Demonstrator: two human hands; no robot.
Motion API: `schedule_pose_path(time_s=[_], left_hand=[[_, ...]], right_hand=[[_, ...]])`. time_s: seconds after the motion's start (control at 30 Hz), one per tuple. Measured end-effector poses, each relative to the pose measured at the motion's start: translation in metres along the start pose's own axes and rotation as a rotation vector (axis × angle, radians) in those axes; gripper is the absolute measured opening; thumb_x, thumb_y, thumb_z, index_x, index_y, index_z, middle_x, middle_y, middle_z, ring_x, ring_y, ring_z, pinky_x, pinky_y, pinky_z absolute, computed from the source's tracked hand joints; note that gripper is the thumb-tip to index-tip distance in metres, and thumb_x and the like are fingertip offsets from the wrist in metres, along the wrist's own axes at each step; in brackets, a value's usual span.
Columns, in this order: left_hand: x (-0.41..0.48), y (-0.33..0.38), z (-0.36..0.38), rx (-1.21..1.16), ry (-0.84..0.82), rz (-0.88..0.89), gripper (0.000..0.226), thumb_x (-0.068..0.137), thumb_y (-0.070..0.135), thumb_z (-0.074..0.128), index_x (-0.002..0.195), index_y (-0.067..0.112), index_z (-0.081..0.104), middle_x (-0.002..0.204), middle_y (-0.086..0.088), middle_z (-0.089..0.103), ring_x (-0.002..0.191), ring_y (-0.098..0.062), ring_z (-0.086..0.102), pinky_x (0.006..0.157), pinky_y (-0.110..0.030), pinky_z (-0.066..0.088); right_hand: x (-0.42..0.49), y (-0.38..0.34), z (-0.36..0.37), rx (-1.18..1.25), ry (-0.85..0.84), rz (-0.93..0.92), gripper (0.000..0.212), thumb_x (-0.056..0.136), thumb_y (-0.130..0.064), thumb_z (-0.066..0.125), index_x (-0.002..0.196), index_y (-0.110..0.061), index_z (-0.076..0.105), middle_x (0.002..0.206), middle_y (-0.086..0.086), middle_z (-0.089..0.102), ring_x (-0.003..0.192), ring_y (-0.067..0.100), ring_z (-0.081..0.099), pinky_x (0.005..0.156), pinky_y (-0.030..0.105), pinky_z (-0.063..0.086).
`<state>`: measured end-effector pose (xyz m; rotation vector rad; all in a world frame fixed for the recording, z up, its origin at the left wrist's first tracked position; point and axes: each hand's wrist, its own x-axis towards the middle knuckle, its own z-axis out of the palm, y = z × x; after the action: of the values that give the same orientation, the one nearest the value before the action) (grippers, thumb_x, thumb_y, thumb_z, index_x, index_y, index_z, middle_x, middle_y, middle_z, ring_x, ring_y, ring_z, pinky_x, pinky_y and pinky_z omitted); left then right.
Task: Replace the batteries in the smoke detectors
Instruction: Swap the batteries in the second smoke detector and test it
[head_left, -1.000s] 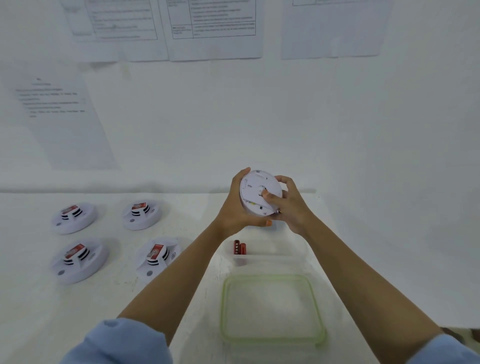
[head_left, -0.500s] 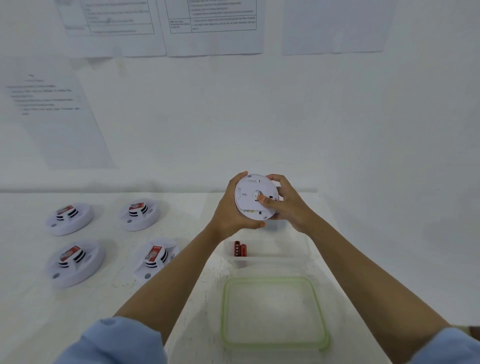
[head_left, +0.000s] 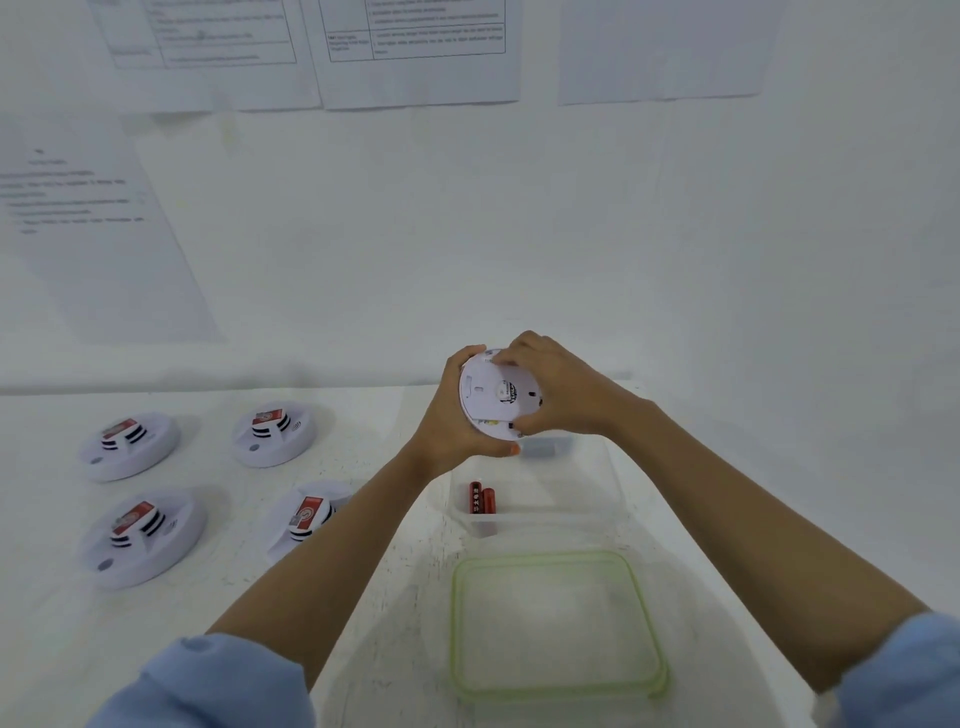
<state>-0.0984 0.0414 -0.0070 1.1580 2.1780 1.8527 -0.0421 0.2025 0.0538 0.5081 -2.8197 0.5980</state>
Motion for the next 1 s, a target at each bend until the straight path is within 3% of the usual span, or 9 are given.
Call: schedule_pose_path(time_s=[0.33,0.47,0.63,0.83,0.9,1.0], left_hand=[[0.001,0.002,-0.016,-0.010,-0.077,-0.043,0.105,0.038,0.025,0.084,0.127,0.022,0.029,0.127,0.007,0.041,0.111,0.007,0.048,0.087,-0.016,0.047],[0.000,0.000,-0.018,-0.012,-0.119,-0.046,0.105,0.043,0.008,0.085,0.130,0.021,0.028,0.126,0.010,0.042,0.109,0.011,0.049,0.083,-0.012,0.046],[-0.003,-0.001,-0.015,0.006,-0.108,-0.042,0.094,0.044,0.023,0.080,0.125,0.024,0.034,0.124,0.009,0.044,0.109,0.009,0.049,0.085,-0.011,0.045],[-0.004,-0.008,-0.014,-0.009,-0.141,-0.060,0.098,0.046,-0.002,0.079,0.129,0.019,0.030,0.123,0.009,0.043,0.107,0.010,0.049,0.084,-0.013,0.046],[-0.004,-0.010,-0.013,-0.001,-0.133,-0.056,0.099,0.046,0.001,0.081,0.129,0.019,0.030,0.124,0.009,0.044,0.108,0.008,0.049,0.085,-0.014,0.046],[-0.003,-0.007,-0.013,0.017,-0.117,-0.034,0.101,0.044,0.021,0.083,0.130,0.017,0.031,0.126,0.006,0.045,0.111,0.005,0.048,0.089,-0.013,0.044]], right_hand=[[0.012,-0.008,-0.008,-0.107,-0.040,-0.065,0.073,0.062,-0.026,0.080,0.126,-0.012,0.049,0.110,0.003,0.048,0.096,0.010,0.038,0.079,0.019,0.033],[0.012,-0.010,-0.008,-0.154,-0.068,-0.066,0.073,0.062,-0.027,0.080,0.126,-0.012,0.048,0.112,0.004,0.049,0.096,0.013,0.041,0.082,0.022,0.037],[0.009,-0.012,-0.005,-0.221,-0.081,-0.089,0.075,0.061,-0.026,0.079,0.126,-0.009,0.047,0.111,0.008,0.049,0.099,0.021,0.046,0.083,0.027,0.041],[0.006,-0.013,-0.002,-0.347,-0.096,-0.150,0.074,0.061,-0.028,0.078,0.125,-0.005,0.048,0.112,0.011,0.050,0.097,0.024,0.048,0.079,0.033,0.043],[0.006,-0.012,-0.003,-0.365,-0.087,-0.159,0.073,0.061,-0.028,0.077,0.124,-0.005,0.048,0.113,0.011,0.051,0.097,0.024,0.048,0.079,0.033,0.042],[0.005,-0.010,-0.006,-0.352,-0.061,-0.179,0.073,0.058,-0.033,0.073,0.121,-0.003,0.051,0.108,0.013,0.053,0.093,0.027,0.050,0.076,0.033,0.043]])
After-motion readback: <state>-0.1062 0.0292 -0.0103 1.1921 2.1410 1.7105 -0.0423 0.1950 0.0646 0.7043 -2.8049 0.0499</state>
